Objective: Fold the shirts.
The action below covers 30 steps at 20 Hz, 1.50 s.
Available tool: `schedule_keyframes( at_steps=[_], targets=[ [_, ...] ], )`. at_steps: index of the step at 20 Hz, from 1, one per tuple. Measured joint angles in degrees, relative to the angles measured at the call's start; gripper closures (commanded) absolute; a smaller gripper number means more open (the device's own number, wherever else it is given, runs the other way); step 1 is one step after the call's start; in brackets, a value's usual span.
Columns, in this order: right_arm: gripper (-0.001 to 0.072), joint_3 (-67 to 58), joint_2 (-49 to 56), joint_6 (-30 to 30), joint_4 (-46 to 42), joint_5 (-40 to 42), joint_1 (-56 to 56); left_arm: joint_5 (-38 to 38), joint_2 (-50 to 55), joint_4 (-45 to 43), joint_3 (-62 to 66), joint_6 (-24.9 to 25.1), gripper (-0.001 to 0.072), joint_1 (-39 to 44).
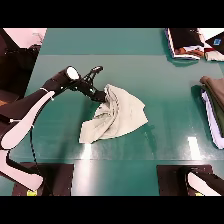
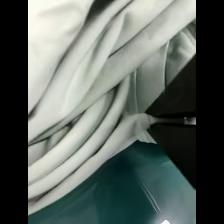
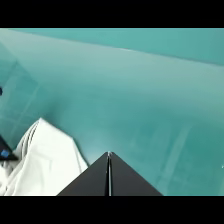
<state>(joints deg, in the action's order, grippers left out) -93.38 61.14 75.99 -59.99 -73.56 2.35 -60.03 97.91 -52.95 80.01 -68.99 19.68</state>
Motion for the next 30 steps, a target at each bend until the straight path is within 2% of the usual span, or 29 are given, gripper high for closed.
schedule_keyframes(
  at_steps=[3,4,5,6,7,10,15,20,22,23,26,28,30],
  targets=[
    [0.0686,0.13,1.25,0.04,0.02,-3.98,0.0,-3.19,-1.2,-3.78,3.28,-1.6,0.0683,-1.53],
    [0.0656,0.83,2.05,0.07,0.07,-5.9,0.0,-4.28,-2.29,-5.29,4.68,-1.81,0.0682,-2.23],
    [0.0413,2.08,2.84,0.13,0.11,-7.5,0.02,-5.7,-3.65,-6.84,6.14,-2.08,0.0682,-3.04],
    [0.0205,3.96,3.72,0.15,0.2,-8.41,0.24,-6.64,-5.07,-8.39,7.34,-2.14,0.0682,-3.78],
    [0.0167,6.64,4.83,0.13,0.26,-8.98,0.66,-7.37,-6.62,-9.73,8.41,-2.27,0.0682,-4.55],
    [0.0167,16.33,9.66,-0.5,1.44,-6.86,3.43,-9.11,-10.34,-12.83,10.05,-2.38,0.0682,-5.81],
    [0.0168,24.83,21.92,-8.35,11.06,2.73,10.71,-10.93,-12.39,-14.97,10.64,-2.49,0.0682,-6.45],
    [0.0181,19.02,34.51,-12.22,15.5,7.76,17.27,-11.32,-12.81,-15.54,10.75,-2.51,0.0681,-6.56],
    [0.0212,15.1,38.64,-12.76,16.06,8.02,19.5,-11.34,-12.87,-15.54,10.75,-2.54,0.0682,-6.56],
    [0.0251,13.31,40.39,-12.98,16.28,7.96,20.48,-11.34,-12.85,-15.61,10.75,-2.54,0.0681,-6.56],
    [0.0274,8.74,44.57,-13.31,16.59,5.84,23.15,-11.39,-12.87,-15.65,10.75,-2.54,0.0682,-6.56],
    [0.0694,6.91,46.03,-13.44,16.59,4.52,24.28,-11.41,-12.87,-15.67,10.75,-2.54,0.0681,-6.56],
    [0.0693,5.9,46.8,-13.46,16.5,3.63,24.85,-11.52,-12.87,-15.8,10.75,-2.54,0.0682,-6.58]
  ],
)
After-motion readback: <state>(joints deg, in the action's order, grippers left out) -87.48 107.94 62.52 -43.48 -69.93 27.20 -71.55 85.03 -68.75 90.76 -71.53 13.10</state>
